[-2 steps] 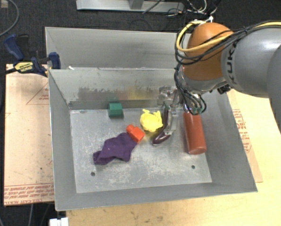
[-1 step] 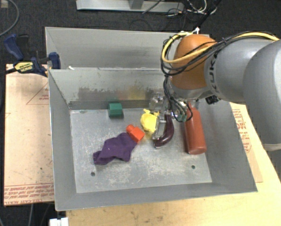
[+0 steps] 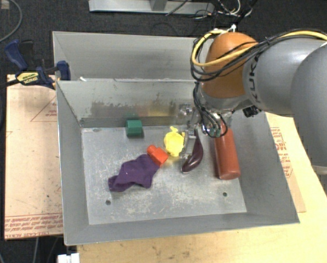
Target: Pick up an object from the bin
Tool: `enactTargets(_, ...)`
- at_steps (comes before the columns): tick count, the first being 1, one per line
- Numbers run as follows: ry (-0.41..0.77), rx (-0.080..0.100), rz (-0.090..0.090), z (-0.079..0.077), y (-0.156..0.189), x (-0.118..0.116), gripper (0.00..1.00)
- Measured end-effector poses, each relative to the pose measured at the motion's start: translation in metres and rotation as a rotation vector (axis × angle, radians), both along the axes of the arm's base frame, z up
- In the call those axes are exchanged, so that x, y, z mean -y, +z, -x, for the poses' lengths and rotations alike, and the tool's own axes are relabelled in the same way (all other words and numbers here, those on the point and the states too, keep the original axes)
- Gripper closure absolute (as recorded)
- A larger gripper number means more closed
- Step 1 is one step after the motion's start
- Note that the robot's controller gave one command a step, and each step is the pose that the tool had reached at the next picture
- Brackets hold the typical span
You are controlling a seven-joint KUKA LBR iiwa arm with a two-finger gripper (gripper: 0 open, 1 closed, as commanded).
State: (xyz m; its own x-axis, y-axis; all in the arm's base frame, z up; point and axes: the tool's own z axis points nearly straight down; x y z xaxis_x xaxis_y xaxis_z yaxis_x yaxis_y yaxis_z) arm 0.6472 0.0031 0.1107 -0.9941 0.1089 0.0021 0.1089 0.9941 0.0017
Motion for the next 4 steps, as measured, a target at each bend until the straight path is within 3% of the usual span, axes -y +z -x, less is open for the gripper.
enactTargets(1, -0.001, 0.010, -0.001, -0.003, 0.028, -0.003, 0.00)
enactTargets(2, -0.040, 0.004, -0.002, -0.010, -0.039, -0.015, 0.00)
enactTargets(3, -0.162, 0.013, -0.003, -0.005, -0.040, -0.006, 1.00)
enactTargets(4, -0.162, 0.013, -0.003, -0.005, -0.040, -0.006, 1.00)
